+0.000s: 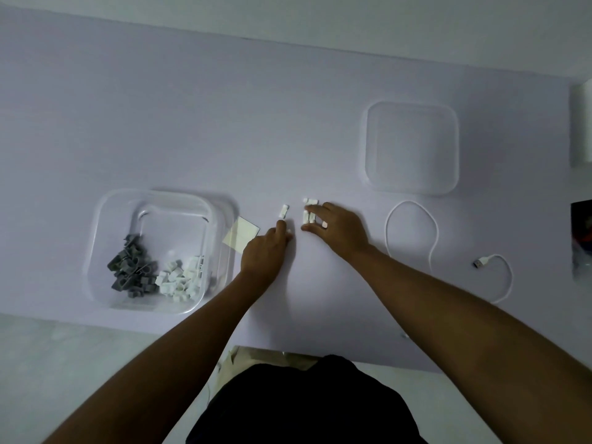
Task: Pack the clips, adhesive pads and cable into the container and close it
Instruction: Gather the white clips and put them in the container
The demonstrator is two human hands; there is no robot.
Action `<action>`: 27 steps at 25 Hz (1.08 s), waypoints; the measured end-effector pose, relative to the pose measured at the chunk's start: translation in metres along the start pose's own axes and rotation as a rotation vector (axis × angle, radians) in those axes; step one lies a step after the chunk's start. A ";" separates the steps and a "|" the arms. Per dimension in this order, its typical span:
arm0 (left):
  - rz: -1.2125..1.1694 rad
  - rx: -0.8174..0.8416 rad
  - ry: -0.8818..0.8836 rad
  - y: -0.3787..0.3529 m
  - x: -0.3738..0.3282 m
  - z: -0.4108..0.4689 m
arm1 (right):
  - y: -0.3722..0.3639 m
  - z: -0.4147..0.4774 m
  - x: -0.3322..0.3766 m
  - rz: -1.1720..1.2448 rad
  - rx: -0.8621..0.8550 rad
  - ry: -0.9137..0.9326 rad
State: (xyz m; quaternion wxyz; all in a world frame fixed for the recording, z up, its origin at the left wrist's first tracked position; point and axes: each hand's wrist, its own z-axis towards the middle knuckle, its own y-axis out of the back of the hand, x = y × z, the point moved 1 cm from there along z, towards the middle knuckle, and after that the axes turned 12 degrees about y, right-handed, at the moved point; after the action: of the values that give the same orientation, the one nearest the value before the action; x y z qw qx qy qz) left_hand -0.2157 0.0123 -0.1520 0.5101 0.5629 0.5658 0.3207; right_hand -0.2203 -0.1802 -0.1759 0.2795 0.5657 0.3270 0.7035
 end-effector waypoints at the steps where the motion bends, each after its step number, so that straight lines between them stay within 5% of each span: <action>1: -0.007 0.007 0.007 0.001 -0.001 0.000 | -0.002 -0.001 0.001 0.011 -0.006 -0.012; 10: 0.037 0.039 -0.053 0.008 -0.002 -0.001 | -0.001 -0.006 0.011 0.176 -0.058 -0.164; 14: -0.300 0.241 0.142 0.013 0.000 0.009 | 0.020 -0.002 0.039 1.232 -0.470 -0.760; 17: -0.865 0.576 0.327 0.030 0.001 0.014 | 0.034 -0.013 0.045 1.531 -0.520 -0.833; 20: -1.345 0.907 0.498 0.052 0.000 0.009 | 0.032 -0.016 0.036 1.093 -0.437 -0.859; 23: -1.492 1.049 0.510 0.067 0.005 0.002 | 0.020 -0.013 0.021 0.558 -0.274 -0.556; 27: -1.596 1.162 0.454 0.093 0.003 -0.005 | 0.010 -0.013 0.013 0.282 -0.102 -0.332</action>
State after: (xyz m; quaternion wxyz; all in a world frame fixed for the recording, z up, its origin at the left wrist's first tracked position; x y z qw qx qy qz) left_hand -0.1909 0.0318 -0.0638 0.1026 0.1072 0.9288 -0.3395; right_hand -0.2356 -0.1787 -0.1617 0.2565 0.6990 0.1583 0.6486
